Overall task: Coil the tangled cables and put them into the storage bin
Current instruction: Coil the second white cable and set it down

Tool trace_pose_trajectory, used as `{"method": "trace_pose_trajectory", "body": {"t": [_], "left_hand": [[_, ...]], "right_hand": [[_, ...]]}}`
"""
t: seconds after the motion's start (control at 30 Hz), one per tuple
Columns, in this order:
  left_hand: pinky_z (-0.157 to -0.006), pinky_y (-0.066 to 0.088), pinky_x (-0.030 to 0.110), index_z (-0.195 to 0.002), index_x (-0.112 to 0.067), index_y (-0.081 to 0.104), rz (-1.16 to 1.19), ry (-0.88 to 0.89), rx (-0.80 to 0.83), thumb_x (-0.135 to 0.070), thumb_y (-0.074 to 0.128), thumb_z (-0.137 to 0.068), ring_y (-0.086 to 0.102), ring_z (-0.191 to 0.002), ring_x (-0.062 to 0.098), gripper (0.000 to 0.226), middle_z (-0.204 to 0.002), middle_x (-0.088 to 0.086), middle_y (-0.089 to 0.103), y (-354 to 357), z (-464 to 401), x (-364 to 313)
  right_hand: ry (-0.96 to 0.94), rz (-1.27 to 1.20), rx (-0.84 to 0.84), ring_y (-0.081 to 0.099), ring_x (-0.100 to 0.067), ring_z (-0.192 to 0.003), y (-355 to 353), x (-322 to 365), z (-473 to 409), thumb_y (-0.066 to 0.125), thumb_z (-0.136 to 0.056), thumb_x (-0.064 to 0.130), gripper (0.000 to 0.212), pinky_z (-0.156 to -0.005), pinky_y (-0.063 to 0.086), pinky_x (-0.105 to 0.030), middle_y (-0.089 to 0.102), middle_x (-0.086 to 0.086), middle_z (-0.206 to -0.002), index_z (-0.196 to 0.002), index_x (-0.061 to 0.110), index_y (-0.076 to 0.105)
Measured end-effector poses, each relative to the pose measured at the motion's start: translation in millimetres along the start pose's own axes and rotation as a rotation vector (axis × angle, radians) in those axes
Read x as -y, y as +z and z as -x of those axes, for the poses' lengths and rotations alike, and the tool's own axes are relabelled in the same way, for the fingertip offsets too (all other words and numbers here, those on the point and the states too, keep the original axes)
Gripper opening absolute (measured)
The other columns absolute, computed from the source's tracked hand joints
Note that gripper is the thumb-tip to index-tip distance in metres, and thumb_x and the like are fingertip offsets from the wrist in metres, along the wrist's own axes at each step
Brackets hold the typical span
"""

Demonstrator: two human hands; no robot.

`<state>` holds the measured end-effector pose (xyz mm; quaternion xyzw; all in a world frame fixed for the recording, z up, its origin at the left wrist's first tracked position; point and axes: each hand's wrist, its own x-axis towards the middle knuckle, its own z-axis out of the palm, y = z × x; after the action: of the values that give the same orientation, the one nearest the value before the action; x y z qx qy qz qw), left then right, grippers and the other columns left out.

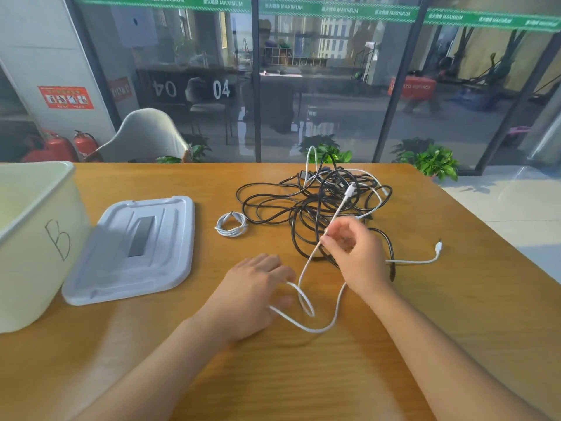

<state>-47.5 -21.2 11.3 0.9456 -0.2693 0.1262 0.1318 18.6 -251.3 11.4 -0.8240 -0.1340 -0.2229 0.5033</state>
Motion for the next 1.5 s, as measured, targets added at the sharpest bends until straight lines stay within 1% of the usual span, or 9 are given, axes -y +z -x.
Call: {"method": "trace_pose_trajectory", "body": {"t": [0.17, 0.4, 0.57, 0.73, 0.87, 1.07, 1.23, 1.4, 1.5], "left_hand": [[-0.102, 0.039, 0.03, -0.138, -0.035, 0.05, -0.094, -0.115, -0.03, -0.049, 0.071, -0.091, 0.05, -0.121, 0.015, 0.053, -0.126, -0.013, 0.054, -10, 7, 17], [-0.11, 0.04, 0.033, -0.151, -0.034, 0.041, 0.174, -0.269, 0.035, -0.044, 0.091, -0.069, 0.049, -0.127, 0.012, 0.097, -0.14, -0.012, 0.05, -34, 25, 41], [-0.105, 0.041, 0.028, -0.153, -0.031, 0.04, 0.235, -0.249, 0.049, -0.026, 0.076, -0.076, 0.049, -0.119, 0.01, 0.085, -0.133, -0.012, 0.051, -51, 37, 51], [-0.089, 0.037, 0.008, -0.145, -0.03, 0.051, 0.423, -0.325, -0.042, 0.003, 0.067, -0.079, 0.052, -0.114, 0.0, 0.075, -0.124, -0.016, 0.059, -50, 36, 59], [-0.085, 0.048, 0.02, -0.121, -0.025, 0.071, 0.715, -0.45, -0.266, -0.029, 0.056, -0.106, 0.064, -0.109, 0.004, 0.021, -0.119, -0.015, 0.072, -42, 24, 52], [-0.084, 0.055, 0.023, -0.111, -0.022, 0.079, 1.102, -0.528, -0.416, -0.037, 0.048, -0.108, 0.072, -0.101, 0.014, 0.035, -0.103, 0.002, 0.079, -27, 18, 39], [-0.099, 0.056, 0.034, -0.113, -0.023, 0.079, 1.248, -0.51, -0.299, -0.056, 0.044, -0.105, 0.07, -0.113, 0.022, 0.049, -0.114, 0.004, 0.077, -19, 26, 33], [-0.107, 0.043, 0.067, -0.114, -0.019, 0.079, 1.337, -0.488, -0.341, -0.054, 0.043, -0.104, 0.066, -0.119, 0.031, 0.051, -0.119, 0.009, 0.075, -20, 24, 32], [-0.1, 0.054, 0.047, -0.113, -0.014, 0.079, 1.5, -0.479, -0.341, -0.054, 0.04, -0.105, 0.067, -0.12, 0.027, 0.056, -0.12, 0.014, 0.075, -22, 25, 31]], "right_hand": [[0.147, -0.416, -0.002, 0.07, -0.007, -0.09, 19, 37, -10, 0.074, -0.094, 0.003, 0.028, -0.083, 0.057, -0.021, 0.076, 0.006, -0.095, -0.114, 0.023, 0.07], [-0.116, -0.095, 0.161, 0.072, -0.002, -0.095, 39, 56, -8, 0.07, -0.1, 0.017, 0.009, -0.087, 0.054, -0.017, 0.077, 0.014, -0.099, -0.104, 0.016, 0.077], [-0.234, 0.067, 0.195, 0.065, -0.002, -0.081, 53, 58, 1, 0.073, -0.097, 0.015, 0.011, -0.07, 0.045, -0.01, 0.072, 0.018, -0.088, -0.1, 0.023, 0.08], [-0.228, 0.115, 0.217, 0.062, -0.007, -0.072, 66, 59, 12, 0.076, -0.092, 0.015, 0.01, -0.063, 0.043, -0.011, 0.065, 0.017, -0.08, -0.095, 0.024, 0.079], [-0.162, 0.037, 0.322, 0.066, -0.014, -0.066, 73, 63, 17, 0.078, -0.091, 0.017, 0.01, -0.062, 0.055, -0.03, 0.066, 0.013, -0.083, -0.094, 0.026, 0.076], [-0.108, -0.045, 0.498, 0.07, -0.013, -0.062, 83, 67, 39, 0.072, -0.096, 0.018, 0.011, -0.063, 0.059, -0.037, 0.067, 0.019, -0.09, -0.097, 0.028, 0.072], [-0.125, -0.044, 0.504, 0.065, -0.004, -0.068, 87, 66, 44, 0.068, -0.1, 0.021, 0.01, -0.064, 0.046, -0.017, 0.07, 0.022, -0.094, -0.104, 0.026, 0.076], [-0.137, -0.053, 0.558, 0.065, -0.009, -0.079, 87, 70, 45, 0.068, -0.099, 0.016, 0.014, -0.069, 0.044, -0.014, 0.074, 0.016, -0.098, -0.105, 0.025, 0.078], [-0.086, -0.091, 0.579, 0.062, -0.011, -0.071, 87, 70, 46, 0.066, -0.101, 0.018, 0.013, -0.065, 0.044, -0.018, 0.073, 0.011, -0.092, -0.104, 0.022, 0.077]]}}
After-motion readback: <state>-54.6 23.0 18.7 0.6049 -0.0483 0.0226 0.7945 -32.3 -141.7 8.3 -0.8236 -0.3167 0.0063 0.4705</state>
